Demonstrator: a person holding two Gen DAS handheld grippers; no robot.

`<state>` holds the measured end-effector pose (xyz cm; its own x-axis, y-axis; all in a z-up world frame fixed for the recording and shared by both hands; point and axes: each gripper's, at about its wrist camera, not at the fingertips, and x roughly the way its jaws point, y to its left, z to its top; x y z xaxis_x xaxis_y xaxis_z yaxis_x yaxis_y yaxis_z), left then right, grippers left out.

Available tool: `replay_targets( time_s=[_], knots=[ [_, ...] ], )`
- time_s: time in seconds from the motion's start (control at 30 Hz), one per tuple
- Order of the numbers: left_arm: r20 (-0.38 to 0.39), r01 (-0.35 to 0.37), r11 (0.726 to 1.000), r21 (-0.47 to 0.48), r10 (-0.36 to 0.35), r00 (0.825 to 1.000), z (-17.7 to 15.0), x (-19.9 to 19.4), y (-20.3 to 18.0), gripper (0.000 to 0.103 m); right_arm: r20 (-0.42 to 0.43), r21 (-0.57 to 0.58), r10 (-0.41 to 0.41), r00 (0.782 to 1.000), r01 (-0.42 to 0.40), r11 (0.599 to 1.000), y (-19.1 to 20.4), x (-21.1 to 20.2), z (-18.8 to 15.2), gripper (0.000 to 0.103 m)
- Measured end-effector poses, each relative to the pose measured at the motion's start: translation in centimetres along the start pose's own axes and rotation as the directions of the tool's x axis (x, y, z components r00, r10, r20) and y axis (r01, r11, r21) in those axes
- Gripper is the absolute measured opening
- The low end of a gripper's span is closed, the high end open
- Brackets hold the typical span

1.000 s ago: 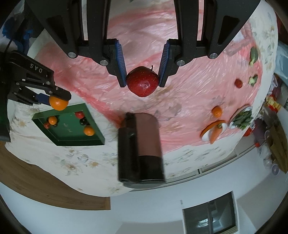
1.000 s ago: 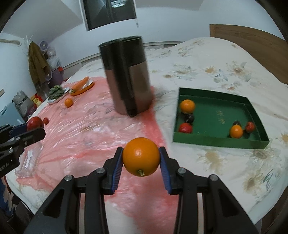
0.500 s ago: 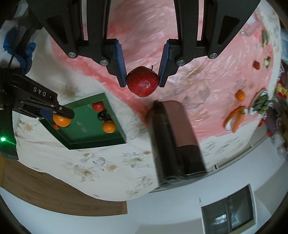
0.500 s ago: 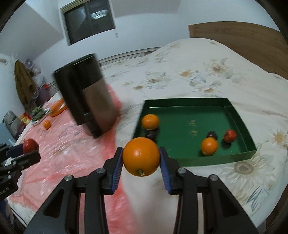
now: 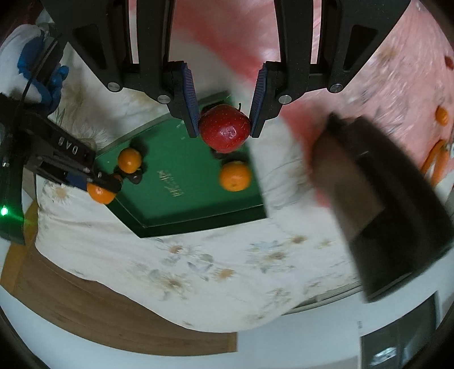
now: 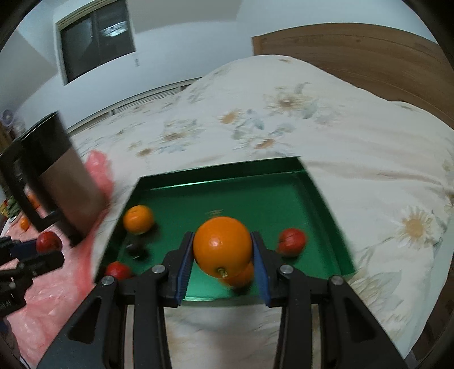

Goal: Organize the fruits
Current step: 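Carry the orange in right tool and apple in left tool into the green tray, then open right tool to release the orange while left tool releases the apple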

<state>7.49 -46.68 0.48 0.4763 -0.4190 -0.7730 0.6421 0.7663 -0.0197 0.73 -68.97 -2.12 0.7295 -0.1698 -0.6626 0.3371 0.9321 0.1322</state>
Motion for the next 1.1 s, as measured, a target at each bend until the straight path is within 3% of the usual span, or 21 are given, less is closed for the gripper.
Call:
replay_targets(
  time_s=[0.23,0.57,0.9,1.1],
  knots=[
    [-0.04,0.014,1.0,0.028,-0.012,0.999,1.3,4.4,-2.2,0.031,0.008,0.023,-0.063,0.998,0.063,0.998,-3.7,1.5,1.5,0.05],
    [-0.088,0.024,0.998,0.054,-0.019,0.996,1.0,8.9,-3.6,0.031,-0.031,0.031,-0.081,0.996,0.082,0.996,-4.9,5.4,1.0,0.05],
    [-0.109,0.053,0.992,0.111,-0.041,0.993,0.1,9.7,-5.6,0.031,-0.063,-0.063,-0.057,0.996,0.053,0.997,-1.9,8.1,1.7,0.05],
    [-0.108,0.06,0.993,0.098,-0.049,0.993,0.0,9.7,-5.5,0.031,-0.085,-0.088,-0.053,0.995,0.046,0.995,-1.0,8.4,1.3,0.05]
  ],
)
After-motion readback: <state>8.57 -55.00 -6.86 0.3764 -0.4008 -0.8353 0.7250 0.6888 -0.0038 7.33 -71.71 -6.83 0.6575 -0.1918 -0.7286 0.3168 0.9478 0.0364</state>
